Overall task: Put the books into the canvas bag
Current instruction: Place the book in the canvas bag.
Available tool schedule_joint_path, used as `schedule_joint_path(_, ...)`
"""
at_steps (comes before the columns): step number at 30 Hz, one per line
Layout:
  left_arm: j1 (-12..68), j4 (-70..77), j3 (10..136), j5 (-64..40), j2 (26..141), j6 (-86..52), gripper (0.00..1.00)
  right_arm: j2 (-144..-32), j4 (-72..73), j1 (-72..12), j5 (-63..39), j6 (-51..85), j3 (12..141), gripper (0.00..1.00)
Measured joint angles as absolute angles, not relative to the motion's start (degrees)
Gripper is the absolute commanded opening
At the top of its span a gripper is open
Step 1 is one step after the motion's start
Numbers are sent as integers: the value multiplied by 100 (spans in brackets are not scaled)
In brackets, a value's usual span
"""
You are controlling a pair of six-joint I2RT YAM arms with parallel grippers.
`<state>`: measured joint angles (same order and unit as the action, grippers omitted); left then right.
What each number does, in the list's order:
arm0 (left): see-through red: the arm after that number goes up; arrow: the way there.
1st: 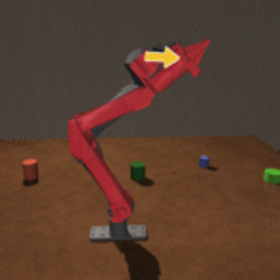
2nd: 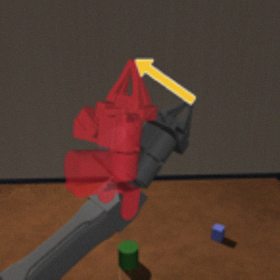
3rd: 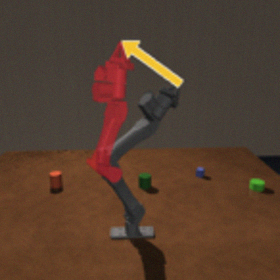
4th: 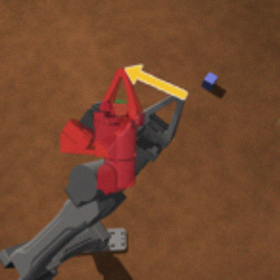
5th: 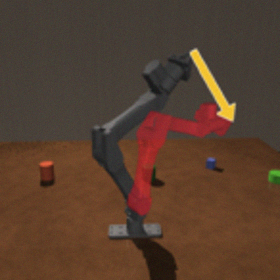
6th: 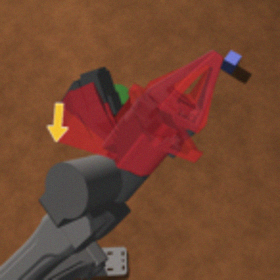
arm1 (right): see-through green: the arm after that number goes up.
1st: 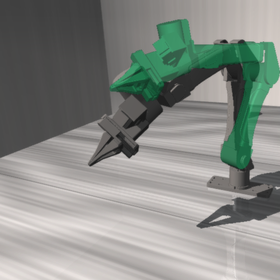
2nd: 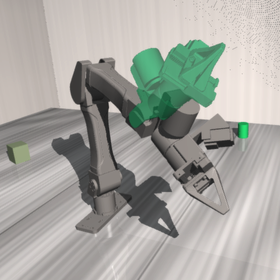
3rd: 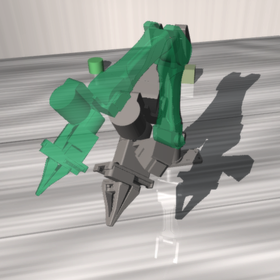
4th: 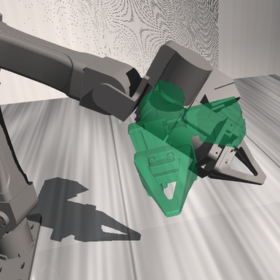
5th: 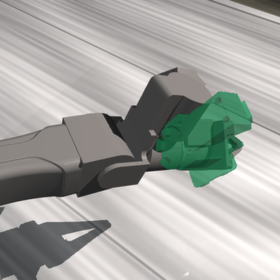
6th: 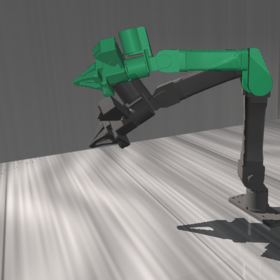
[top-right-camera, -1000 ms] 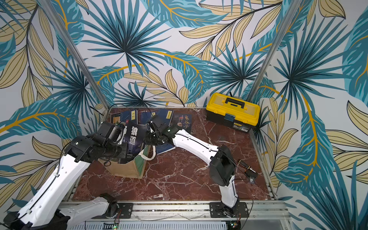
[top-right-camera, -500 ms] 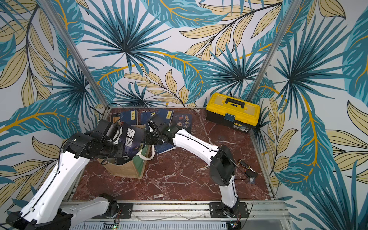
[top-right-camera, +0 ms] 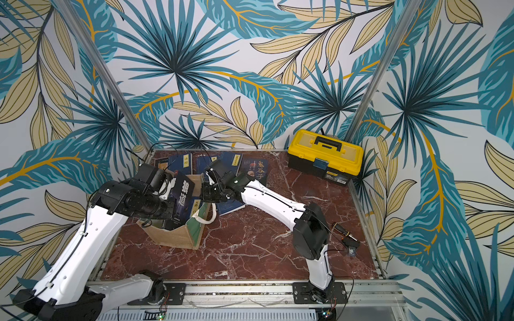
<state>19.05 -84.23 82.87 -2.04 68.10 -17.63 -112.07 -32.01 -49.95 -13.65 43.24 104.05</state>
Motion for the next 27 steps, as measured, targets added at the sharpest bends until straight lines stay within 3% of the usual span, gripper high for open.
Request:
schedule_joint_path(9, 1776, -8145, 8276, -982, 7376, -1546, 0, -11207, -3203, -4984, -1378, 4324, 10405, 18)
schedule_joint_path(16, 969, -7537, 7561, -1865, 7535, -1219, 1, -11207, -3208, -4958, -1378, 4324, 10405, 18)
schedule_joint_path(23, 725, -7074, 7000, -1804, 7686, -932, 20, -11207, -3420, -4958, -1380, 4276, 10519, 20)
schedule_joint_path(27, 711, -6866, 6936, -1391, 7684, -847, 49, -11207, -3479, -4952, -1382, 4263, 10556, 23)
